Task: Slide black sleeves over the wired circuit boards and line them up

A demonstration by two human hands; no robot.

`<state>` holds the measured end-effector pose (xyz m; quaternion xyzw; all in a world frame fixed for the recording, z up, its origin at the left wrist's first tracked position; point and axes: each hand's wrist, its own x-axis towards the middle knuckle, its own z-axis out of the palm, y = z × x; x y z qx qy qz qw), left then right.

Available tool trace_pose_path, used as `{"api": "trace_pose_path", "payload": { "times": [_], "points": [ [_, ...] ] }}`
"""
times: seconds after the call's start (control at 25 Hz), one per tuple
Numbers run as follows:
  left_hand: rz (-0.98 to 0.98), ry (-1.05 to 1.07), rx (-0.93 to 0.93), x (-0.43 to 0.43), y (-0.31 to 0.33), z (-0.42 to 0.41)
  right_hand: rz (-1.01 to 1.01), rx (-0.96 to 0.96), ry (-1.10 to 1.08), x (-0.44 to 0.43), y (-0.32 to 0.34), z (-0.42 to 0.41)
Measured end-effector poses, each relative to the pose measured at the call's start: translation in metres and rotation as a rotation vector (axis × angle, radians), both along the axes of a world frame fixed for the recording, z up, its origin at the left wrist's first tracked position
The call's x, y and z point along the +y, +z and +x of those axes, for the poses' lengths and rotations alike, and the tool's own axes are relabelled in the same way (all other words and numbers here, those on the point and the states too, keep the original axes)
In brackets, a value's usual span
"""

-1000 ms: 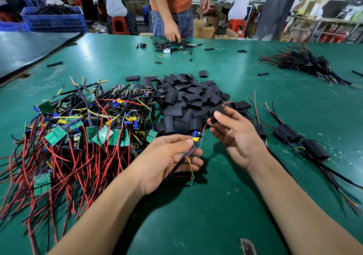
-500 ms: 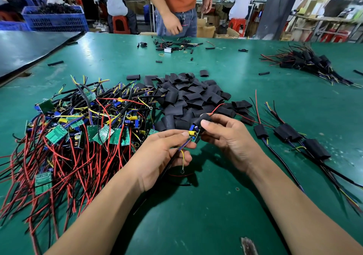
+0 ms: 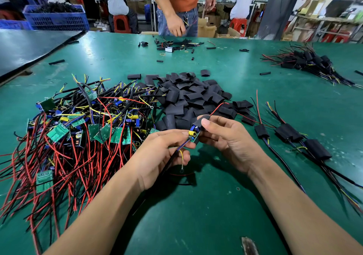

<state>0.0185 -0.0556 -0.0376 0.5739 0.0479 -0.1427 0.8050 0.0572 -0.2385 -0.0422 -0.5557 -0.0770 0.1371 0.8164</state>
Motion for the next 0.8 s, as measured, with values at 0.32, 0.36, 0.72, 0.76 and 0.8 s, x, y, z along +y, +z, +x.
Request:
{"api": "trace_pose_path", "payload": {
  "times": [0.32, 0.36, 0.72, 0.76, 0.8],
  "points": [
    [-0.02, 0.056, 0.022, -0.0011, -0.0014, 0.0014, -0.017, 0.005, 0.039, -0.0023, -0.0022, 0.0014],
    [-0.022, 0.06, 0.022, -0.0012, -0.0013, 0.0015, -0.02, 0.003, 0.039, -0.0023, -0.0025, 0.0014],
    [-0.041, 0.065, -0.017, -0.0029, -0.0016, 0.0, -0.131, -0.04, 0.058, 0.0001, -0.0059, 0.0002],
    [-0.031, 0.066, -0.017, -0.0037, -0.0021, -0.0001, -0.157, -0.05, 0.064, 0.0003, -0.0063, 0.0005],
    [-0.021, 0.07, -0.018, -0.0042, -0.0027, -0.0001, -0.182, -0.06, 0.069, 0.0008, -0.0066, 0.0003]
  ]
}}
